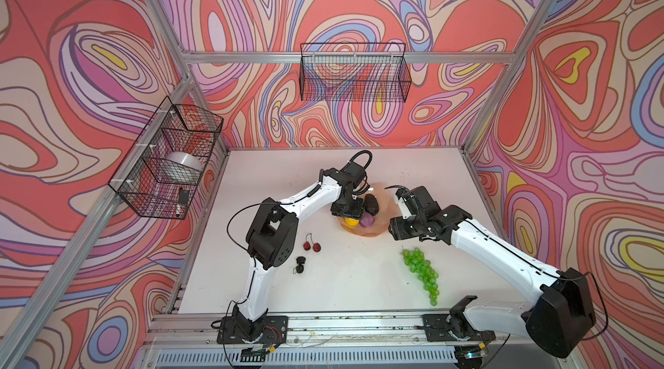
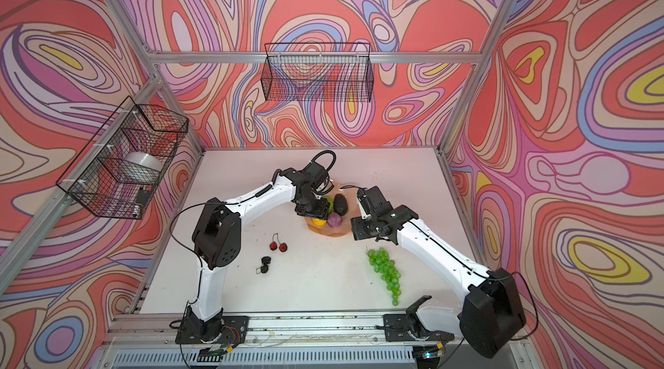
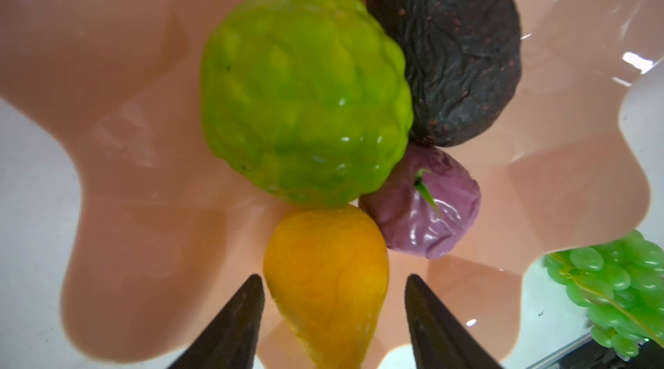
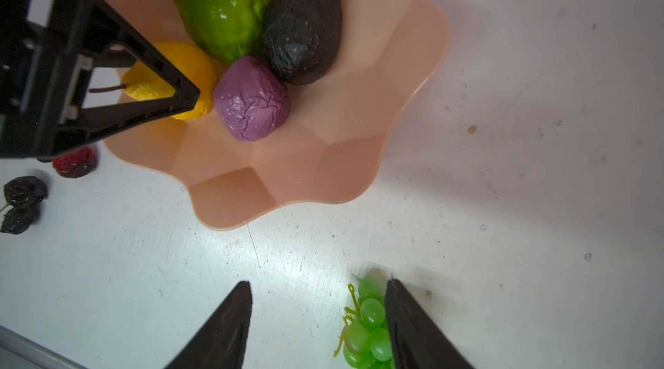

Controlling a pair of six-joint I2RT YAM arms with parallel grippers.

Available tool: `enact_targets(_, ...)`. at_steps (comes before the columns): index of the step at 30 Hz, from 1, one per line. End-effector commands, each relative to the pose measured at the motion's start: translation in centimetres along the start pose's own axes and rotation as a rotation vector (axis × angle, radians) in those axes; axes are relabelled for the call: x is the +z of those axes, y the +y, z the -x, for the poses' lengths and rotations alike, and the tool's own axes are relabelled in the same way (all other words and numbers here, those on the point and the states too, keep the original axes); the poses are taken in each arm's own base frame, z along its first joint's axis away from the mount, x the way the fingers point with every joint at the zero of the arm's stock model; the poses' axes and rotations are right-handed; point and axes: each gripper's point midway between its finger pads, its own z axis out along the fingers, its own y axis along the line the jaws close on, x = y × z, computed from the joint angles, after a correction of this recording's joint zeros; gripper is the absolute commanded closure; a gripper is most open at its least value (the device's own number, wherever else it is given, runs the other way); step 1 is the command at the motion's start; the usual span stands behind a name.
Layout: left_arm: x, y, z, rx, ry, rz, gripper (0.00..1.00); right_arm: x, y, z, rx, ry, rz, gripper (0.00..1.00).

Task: Place and organize the fake fruits in the fruit bowl
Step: 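Carry the yellow pear into the bowl beside the plum with the left gripper, then release the pear and lift the left gripper while the right gripper reaches the grapes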

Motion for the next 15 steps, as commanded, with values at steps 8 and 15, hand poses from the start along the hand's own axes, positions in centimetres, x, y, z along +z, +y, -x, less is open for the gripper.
enact_targets(8, -1.2, -0.1, 0.2, 0.007, -0.015, -0.010, 0.24, 3.5, -0.3, -1.4, 0.015, 0.063, -0.022, 0.41)
enact_targets(15, -4.5, -0.7, 0.4, -0.007, -0.070, -0.052, 0.20, 4.4, -0.8, -2.7, 0.053, 0.107, -0.046, 0.41)
